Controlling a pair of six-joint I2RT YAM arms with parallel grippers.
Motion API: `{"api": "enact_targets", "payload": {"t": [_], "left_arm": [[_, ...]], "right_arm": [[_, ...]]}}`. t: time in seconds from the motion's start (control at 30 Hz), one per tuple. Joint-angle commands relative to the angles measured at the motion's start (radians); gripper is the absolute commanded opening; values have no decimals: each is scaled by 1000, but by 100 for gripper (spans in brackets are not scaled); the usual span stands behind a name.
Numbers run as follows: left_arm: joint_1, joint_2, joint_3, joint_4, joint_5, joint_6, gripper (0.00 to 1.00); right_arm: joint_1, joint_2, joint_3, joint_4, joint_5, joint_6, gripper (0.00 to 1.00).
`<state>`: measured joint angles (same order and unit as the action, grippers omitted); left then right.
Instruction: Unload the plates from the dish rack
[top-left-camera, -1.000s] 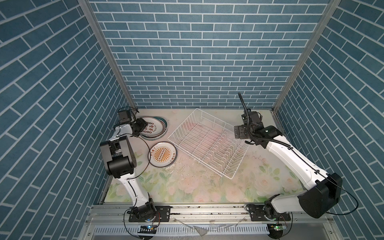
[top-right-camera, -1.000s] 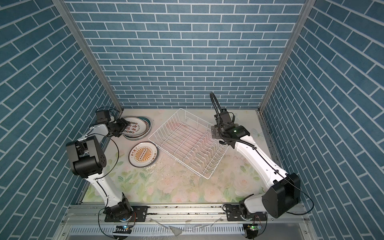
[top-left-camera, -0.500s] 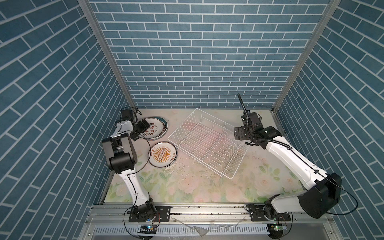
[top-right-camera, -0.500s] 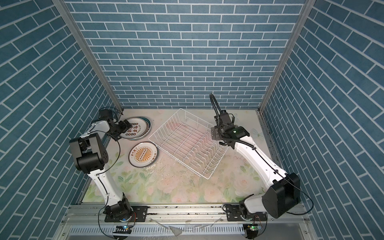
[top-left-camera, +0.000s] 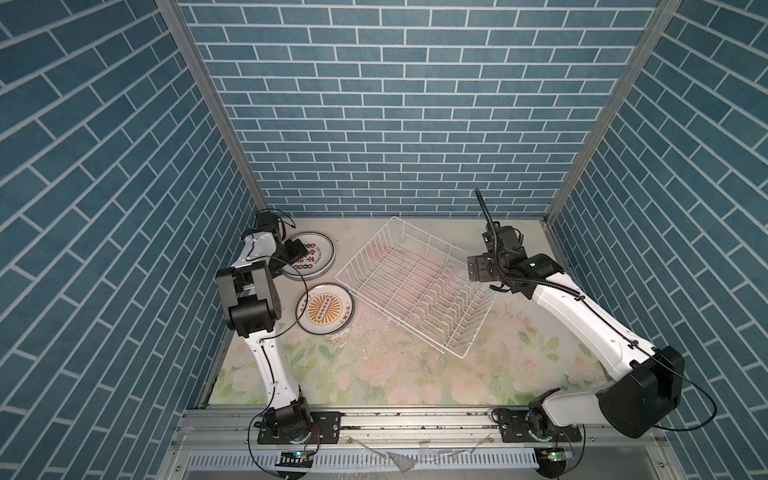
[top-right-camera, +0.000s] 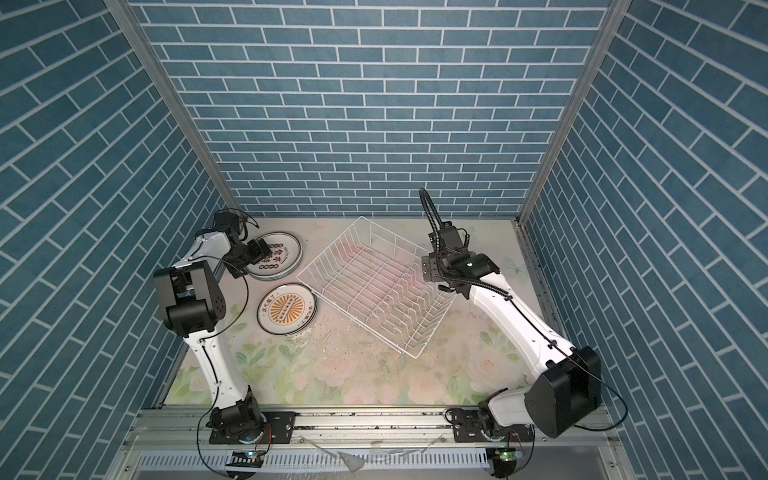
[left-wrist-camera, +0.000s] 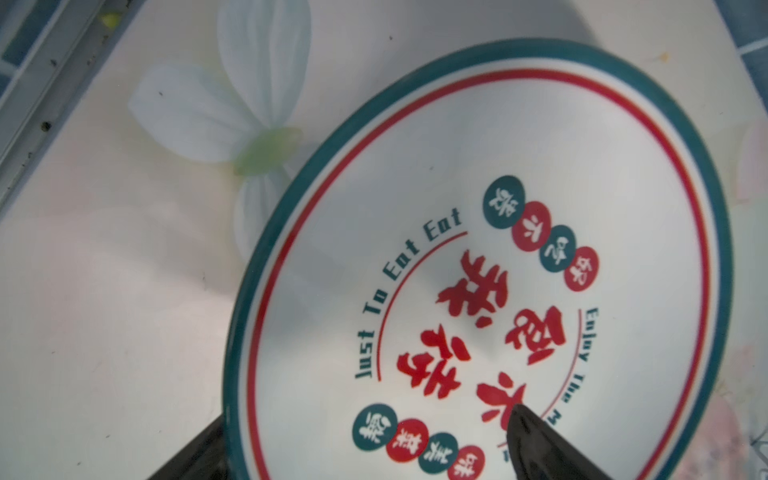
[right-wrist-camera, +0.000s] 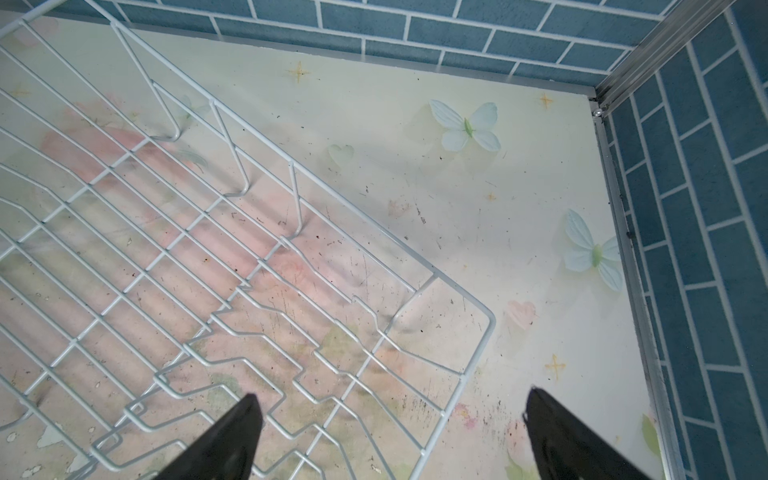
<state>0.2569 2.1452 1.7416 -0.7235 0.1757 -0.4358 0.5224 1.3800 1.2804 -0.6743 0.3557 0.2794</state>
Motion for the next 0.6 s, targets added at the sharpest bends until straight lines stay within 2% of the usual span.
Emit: {"api": "enact_targets", "payload": {"t": [0.0,0.17,0.27,0.37,0.43,0.53,0.57], "left_arm": [[-8,-2,18,-43,-36,16,99],[-17,-39,15,-52,-97,39,99],[-20,-154,-94,71,-108,48,99],[-20,-297,-238,246,-110,60,99],[-21,-380,-311,334,-107,74,99],[-25,-513,-447,479,-166,69,99],[-27,-556,-502,559,-181,56,99]], "right_arm": [[-5,-29,-19,-16,-5,-25,99],[-5,-27,-19,5,38,-1,99],[-12,-56,-32,76,109,13,99],[-17,-121,-92,233,216,2,99],[-22,-181,-174,398,327,-21,99],[-31,-241,-311,700,519,-82,99],[-34,-252,-342,767,546,-100,99]]}}
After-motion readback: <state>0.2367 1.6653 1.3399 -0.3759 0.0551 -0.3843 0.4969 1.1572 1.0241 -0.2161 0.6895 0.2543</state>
